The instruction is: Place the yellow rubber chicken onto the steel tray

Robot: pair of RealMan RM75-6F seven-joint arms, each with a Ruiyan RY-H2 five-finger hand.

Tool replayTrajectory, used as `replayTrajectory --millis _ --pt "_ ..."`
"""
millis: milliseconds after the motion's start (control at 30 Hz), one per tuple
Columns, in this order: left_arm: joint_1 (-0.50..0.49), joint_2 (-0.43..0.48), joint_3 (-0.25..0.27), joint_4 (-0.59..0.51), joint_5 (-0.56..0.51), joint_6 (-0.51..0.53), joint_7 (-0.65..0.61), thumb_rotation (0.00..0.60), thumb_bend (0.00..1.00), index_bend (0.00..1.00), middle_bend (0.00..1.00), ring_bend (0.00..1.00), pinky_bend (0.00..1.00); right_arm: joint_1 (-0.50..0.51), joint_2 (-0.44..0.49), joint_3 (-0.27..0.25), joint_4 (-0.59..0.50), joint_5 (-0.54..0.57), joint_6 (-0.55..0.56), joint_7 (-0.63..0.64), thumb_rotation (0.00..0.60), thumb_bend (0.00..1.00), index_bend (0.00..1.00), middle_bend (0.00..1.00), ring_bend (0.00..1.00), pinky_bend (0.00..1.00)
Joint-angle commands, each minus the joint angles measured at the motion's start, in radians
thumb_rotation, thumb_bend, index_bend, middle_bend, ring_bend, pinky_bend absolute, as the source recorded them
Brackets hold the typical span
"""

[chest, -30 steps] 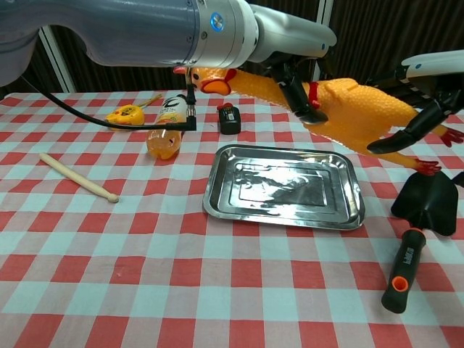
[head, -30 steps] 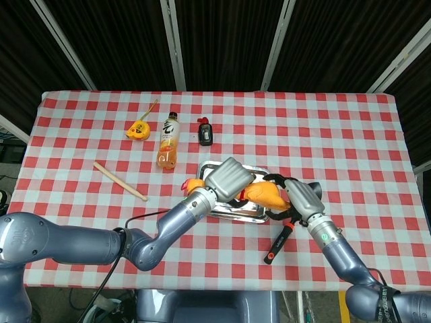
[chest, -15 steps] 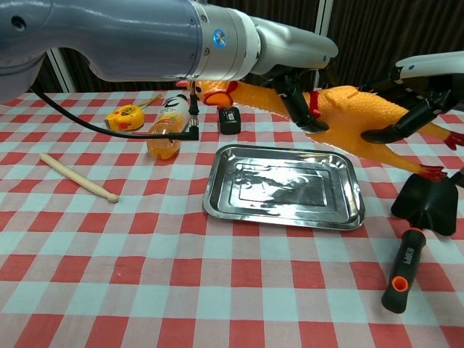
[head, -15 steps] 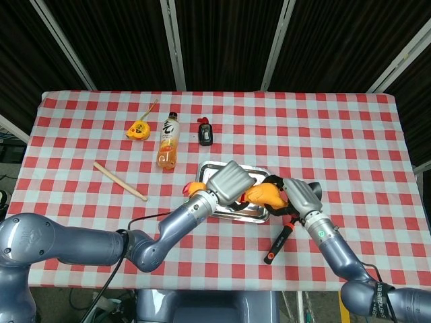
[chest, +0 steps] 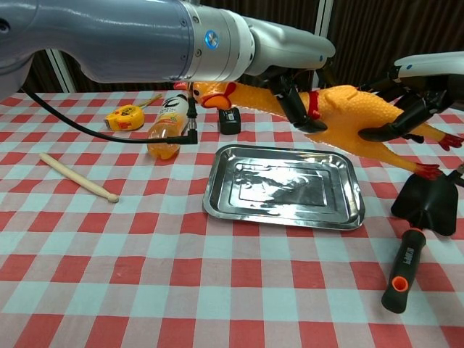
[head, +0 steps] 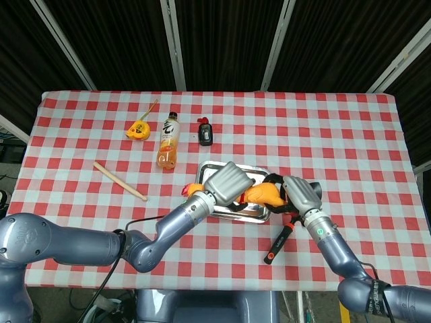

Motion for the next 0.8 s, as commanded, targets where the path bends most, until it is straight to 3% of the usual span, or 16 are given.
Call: replayTrajectory --millis 33,100,200,333,467,800 --pt "0.003 0.000 0.001 0.001 0.005 0.001 -0.002 0.600 0.72 0.58 0.70 0.63 0.69 -0.001 -0.004 0.002 0.003 0.000 0.001 0.001 0.600 0.70 0.87 0.72 0.75 0.74" --pt "0.006 0.001 0.001 0.000 0.008 0.002 -0.004 0.600 0.72 0.58 0.70 0.63 0.69 -0.003 -0.003 0.000 0.003 -0.008 -0.003 0.003 0.600 0.70 0.83 0.72 0.72 0.73" --pt "0.009 0.001 0.003 0.003 0.013 0.006 -0.002 0.600 0.72 0.59 0.70 0.63 0.69 -0.007 0.007 -0.004 -0.001 -0.026 -0.023 0.016 0.600 0.70 0.67 0.63 0.57 0.66" --pt "0.012 -0.002 0.004 0.008 0.016 0.015 0.003 0.600 0.72 0.59 0.70 0.63 0.69 -0.009 0.034 -0.008 -0.004 -0.052 -0.079 0.048 0.600 0.70 0.29 0.38 0.32 0.48" --pt "0.014 -0.005 0.006 0.016 0.017 0.023 0.012 0.600 0.72 0.59 0.70 0.63 0.69 -0.005 0.065 -0.010 -0.006 -0.069 -0.138 0.077 0.600 0.60 0.02 0.20 0.16 0.33" --pt "0.021 -0.013 0.002 0.025 0.022 0.024 0.015 0.600 0.72 0.59 0.70 0.63 0.69 -0.003 0.088 -0.009 -0.004 -0.099 -0.178 0.117 0.600 0.58 0.00 0.18 0.14 0.30"
